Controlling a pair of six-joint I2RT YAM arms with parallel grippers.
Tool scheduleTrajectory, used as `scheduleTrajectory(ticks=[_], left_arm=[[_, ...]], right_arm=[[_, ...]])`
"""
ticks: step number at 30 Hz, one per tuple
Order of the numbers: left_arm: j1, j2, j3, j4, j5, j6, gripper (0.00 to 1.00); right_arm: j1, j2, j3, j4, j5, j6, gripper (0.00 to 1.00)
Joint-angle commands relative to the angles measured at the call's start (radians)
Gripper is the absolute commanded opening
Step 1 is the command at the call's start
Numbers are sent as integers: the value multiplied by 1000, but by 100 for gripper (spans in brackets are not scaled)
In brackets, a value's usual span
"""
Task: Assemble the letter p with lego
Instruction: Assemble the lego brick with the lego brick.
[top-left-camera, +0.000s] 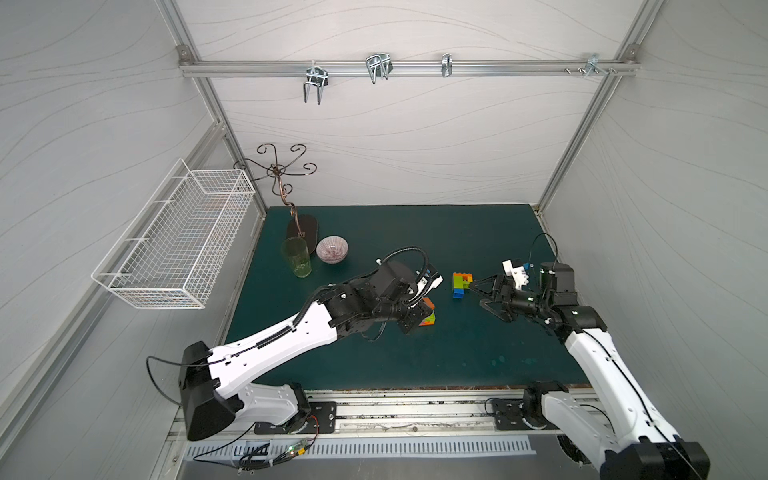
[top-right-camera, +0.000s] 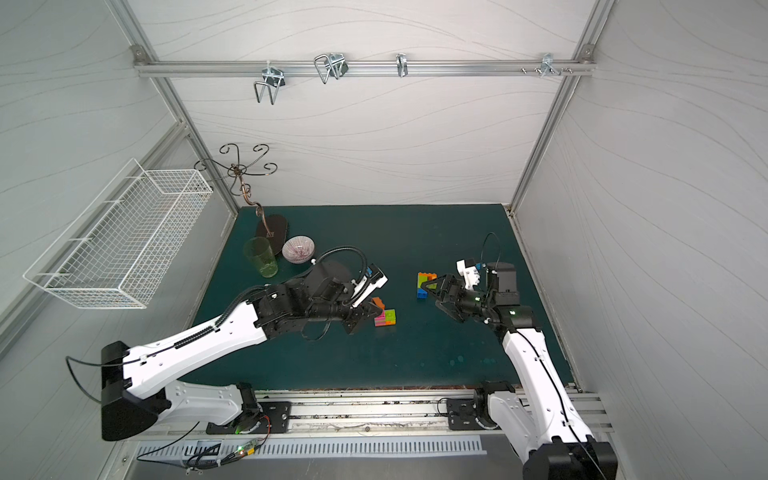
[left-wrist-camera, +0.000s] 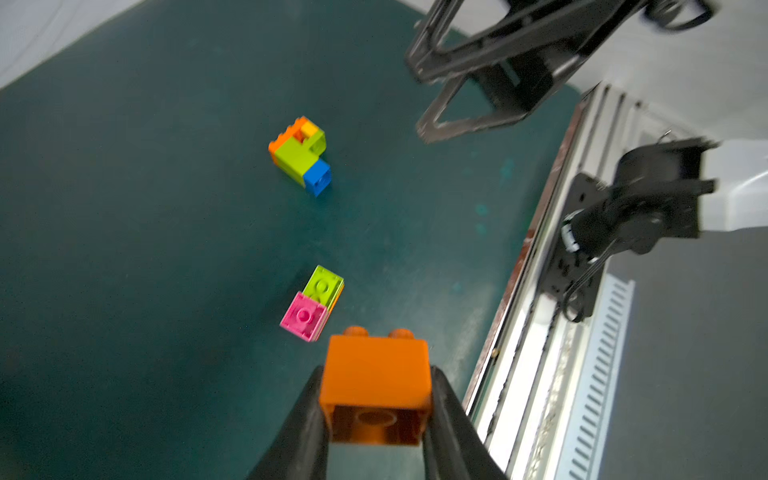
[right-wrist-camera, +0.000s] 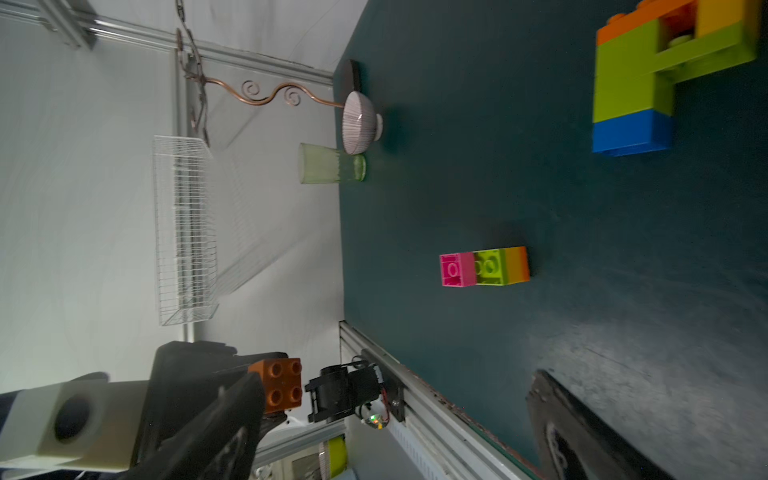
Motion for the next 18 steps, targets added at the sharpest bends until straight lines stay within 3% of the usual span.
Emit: scheduleTrajectory(ticks=[1, 8, 18], left_arm=[[-3, 90, 97, -230, -96, 132, 26], [0, 316, 277, -408, -153, 307, 17], [74, 558, 514, -569, 18, 463, 20]], right_arm=[[-28, -40, 4, -129, 125, -116, 99], [-114, -93, -34, -106, 99, -97, 99], [-163, -111, -47, -92, 83, -85, 99]])
